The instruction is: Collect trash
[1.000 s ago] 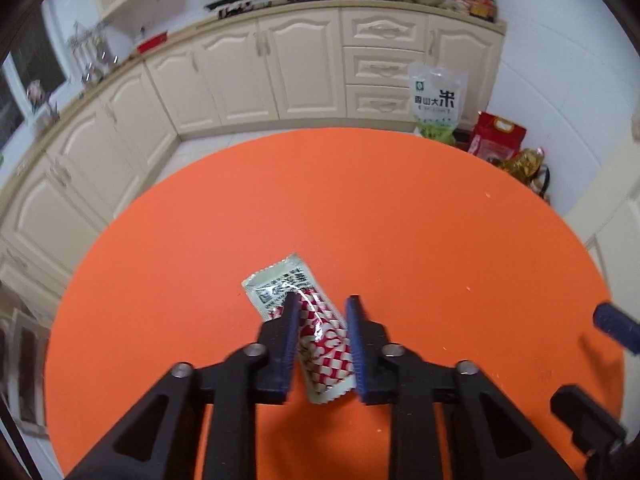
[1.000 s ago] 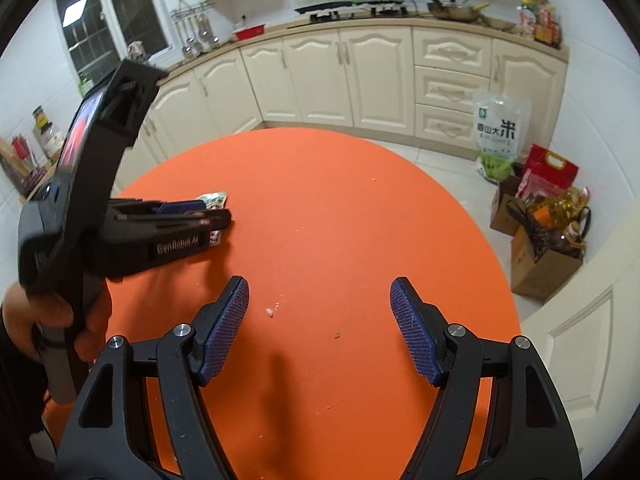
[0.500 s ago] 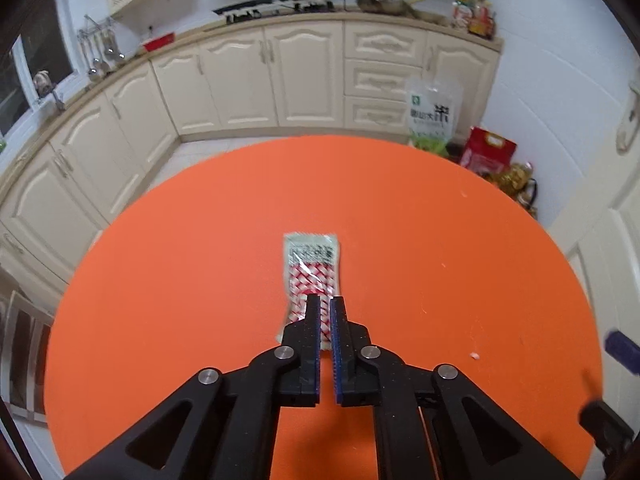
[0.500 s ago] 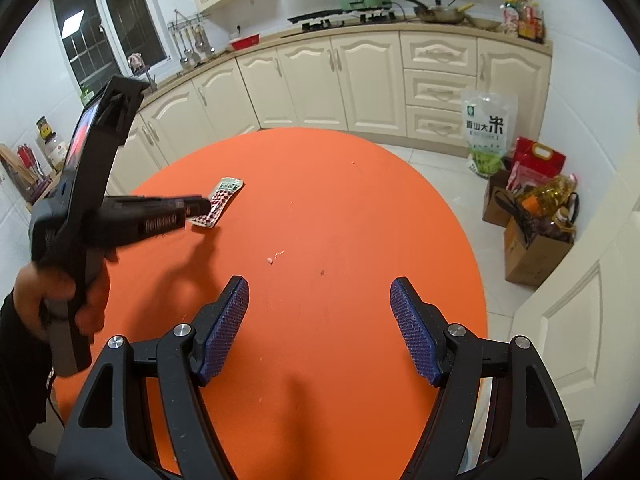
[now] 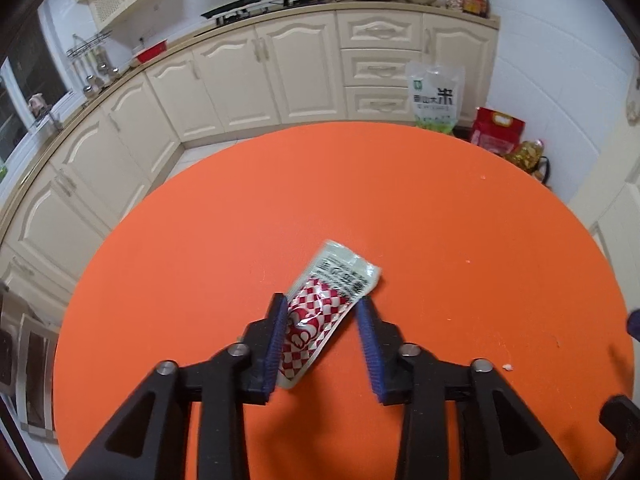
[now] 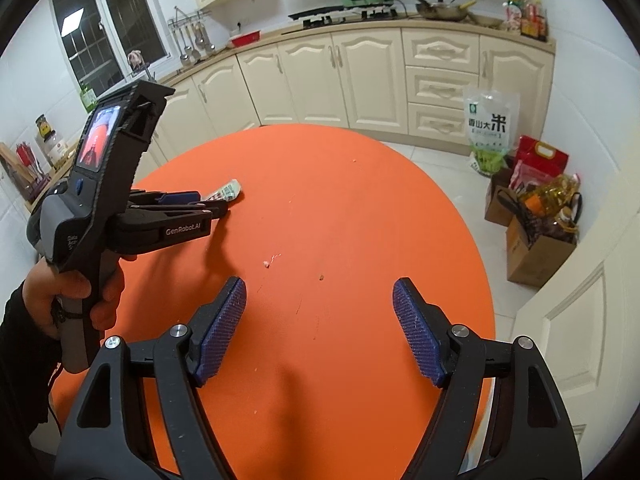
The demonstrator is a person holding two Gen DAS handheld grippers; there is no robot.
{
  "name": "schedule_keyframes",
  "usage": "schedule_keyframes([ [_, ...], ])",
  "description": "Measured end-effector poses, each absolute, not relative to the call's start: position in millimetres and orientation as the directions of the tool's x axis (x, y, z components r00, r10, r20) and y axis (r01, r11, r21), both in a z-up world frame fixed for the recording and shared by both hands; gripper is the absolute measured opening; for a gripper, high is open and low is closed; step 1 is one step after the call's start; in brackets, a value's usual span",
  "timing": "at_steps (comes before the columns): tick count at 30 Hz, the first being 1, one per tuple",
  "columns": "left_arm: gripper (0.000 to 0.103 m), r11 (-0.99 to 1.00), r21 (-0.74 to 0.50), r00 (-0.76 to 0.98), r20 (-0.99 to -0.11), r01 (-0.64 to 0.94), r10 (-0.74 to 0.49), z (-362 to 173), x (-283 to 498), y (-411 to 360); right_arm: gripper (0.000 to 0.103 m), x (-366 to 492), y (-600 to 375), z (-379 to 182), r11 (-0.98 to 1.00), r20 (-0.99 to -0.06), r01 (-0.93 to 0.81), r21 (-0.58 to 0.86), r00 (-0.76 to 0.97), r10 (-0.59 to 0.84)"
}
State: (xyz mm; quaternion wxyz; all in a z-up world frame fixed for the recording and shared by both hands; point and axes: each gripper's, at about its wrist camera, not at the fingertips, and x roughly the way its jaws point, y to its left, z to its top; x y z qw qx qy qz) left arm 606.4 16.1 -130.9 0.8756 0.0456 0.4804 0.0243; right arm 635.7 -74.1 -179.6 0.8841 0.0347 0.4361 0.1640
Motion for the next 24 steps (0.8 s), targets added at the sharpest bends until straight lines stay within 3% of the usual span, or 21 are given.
schedule_keyframes([
  [5,0.005,0.987,0.154,0.556,-0.825,0.048,0.102,-136.3,597.7,13.1,0.073,639.5,-74.0,-182.2,0.940,-0.758,-0.267,0.211,0.563,0.330],
  [9,0.002,0.984,0.173,0.572,-0.812,0.045,0.117,-136.0,590.3,12.2,0.073,634.1,-75.3,-182.8,0.939,-0.756,-0.272,0.212,0.562,0.334],
  [12,0.012,0.979,0.202,0.611,-0.777,0.015,0.151,-131.4,581.7,10.2,0.073,629.2,-74.0,-181.8,0.939,-0.758,-0.277,0.204,0.562,0.331],
  [14,0.027,0.980,0.200,0.598,-0.788,0.017,0.150,-135.8,580.8,8.2,0.073,629.0,-74.4,-179.4,0.938,-0.755,-0.278,0.208,0.564,0.335],
  [17,0.041,0.980,0.198,0.580,-0.800,0.012,0.155,-145.6,579.4,5.0,0.073,626.7,-73.2,-177.2,0.937,-0.752,-0.283,0.205,0.567,0.336],
  [22,0.042,0.986,0.167,0.558,-0.819,0.007,0.135,-146.3,590.6,8.8,0.073,627.8,-72.1,-175.8,0.937,-0.755,-0.287,0.198,0.565,0.332],
  [24,0.035,0.988,0.151,0.558,-0.822,0.018,0.115,-145.2,593.8,9.6,0.073,628.3,-71.7,-175.6,0.938,-0.755,-0.286,0.196,0.567,0.330],
])
